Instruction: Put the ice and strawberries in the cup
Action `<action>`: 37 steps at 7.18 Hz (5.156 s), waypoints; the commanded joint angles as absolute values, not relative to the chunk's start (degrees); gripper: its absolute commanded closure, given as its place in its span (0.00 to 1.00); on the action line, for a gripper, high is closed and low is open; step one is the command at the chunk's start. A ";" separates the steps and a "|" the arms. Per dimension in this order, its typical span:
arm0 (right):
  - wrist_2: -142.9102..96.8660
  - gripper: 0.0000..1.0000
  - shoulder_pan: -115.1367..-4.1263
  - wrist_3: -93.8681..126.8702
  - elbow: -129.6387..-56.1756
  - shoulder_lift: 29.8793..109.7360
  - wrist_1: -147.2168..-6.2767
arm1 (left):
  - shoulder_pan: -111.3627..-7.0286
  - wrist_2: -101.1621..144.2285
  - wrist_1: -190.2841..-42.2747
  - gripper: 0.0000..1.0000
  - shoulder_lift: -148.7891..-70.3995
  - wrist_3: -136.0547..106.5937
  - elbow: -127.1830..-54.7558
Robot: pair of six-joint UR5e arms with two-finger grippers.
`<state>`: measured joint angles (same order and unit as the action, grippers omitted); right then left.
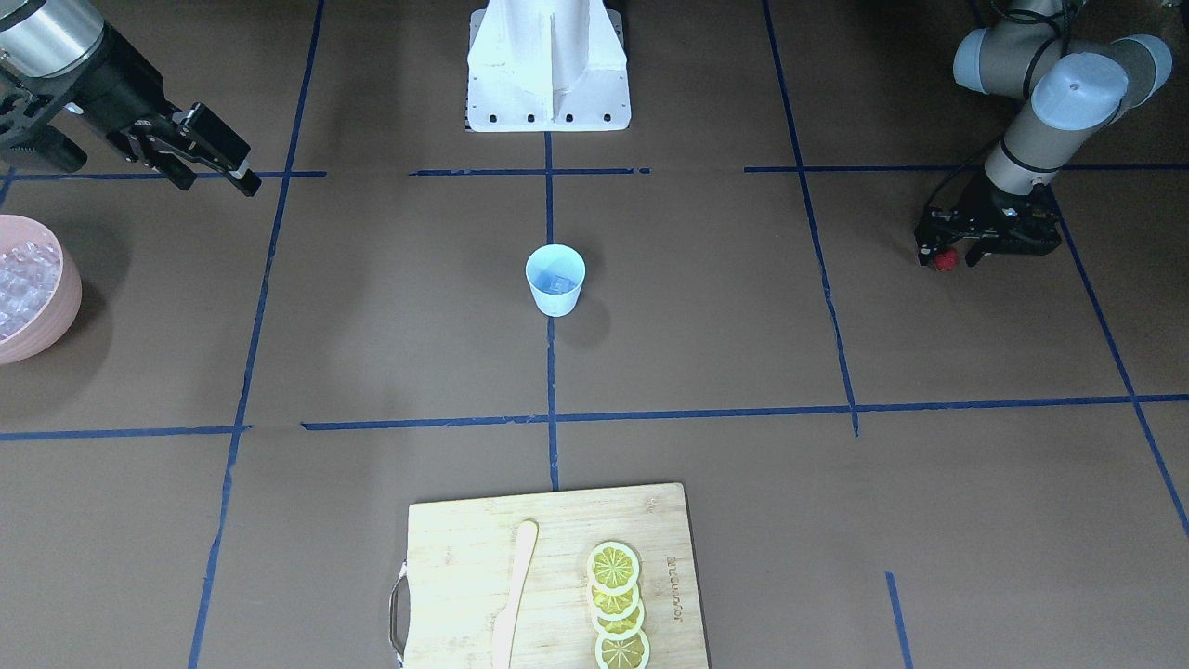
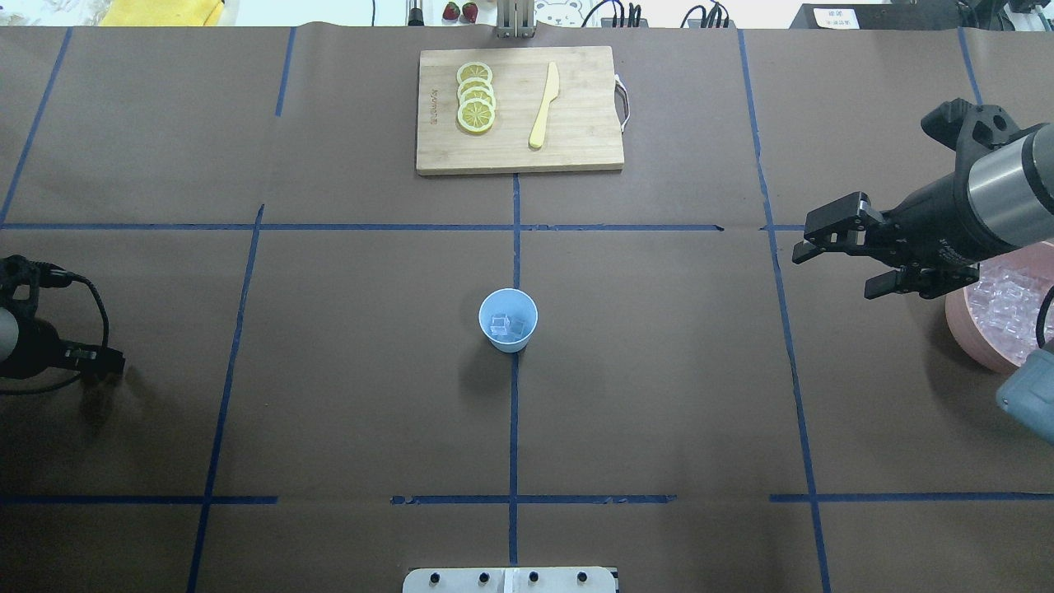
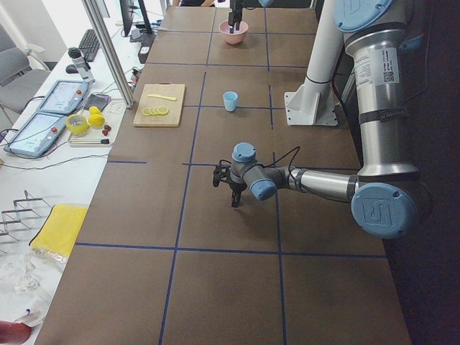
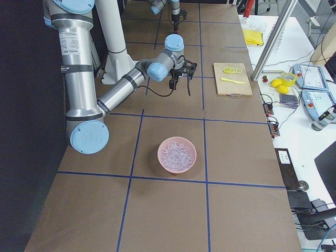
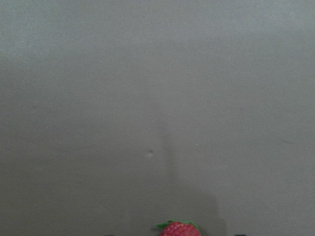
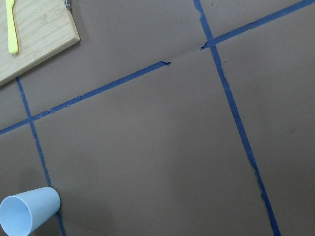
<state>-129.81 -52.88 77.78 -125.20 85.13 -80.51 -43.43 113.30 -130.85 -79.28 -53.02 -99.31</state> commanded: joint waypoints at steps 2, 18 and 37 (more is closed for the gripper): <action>-129.81 0.00 -52.91 77.87 -125.51 84.90 -80.51 | -43.59 113.55 -130.78 1.00 -79.28 -55.18 -101.93; -132.36 0.00 -61.00 67.15 -126.74 94.39 -80.24 | -26.37 102.74 -103.62 0.40 -131.40 -94.66 -97.73; -131.31 0.00 -91.76 -9.05 -107.75 100.55 -96.06 | -95.27 135.53 -73.80 0.11 -80.68 19.95 -103.65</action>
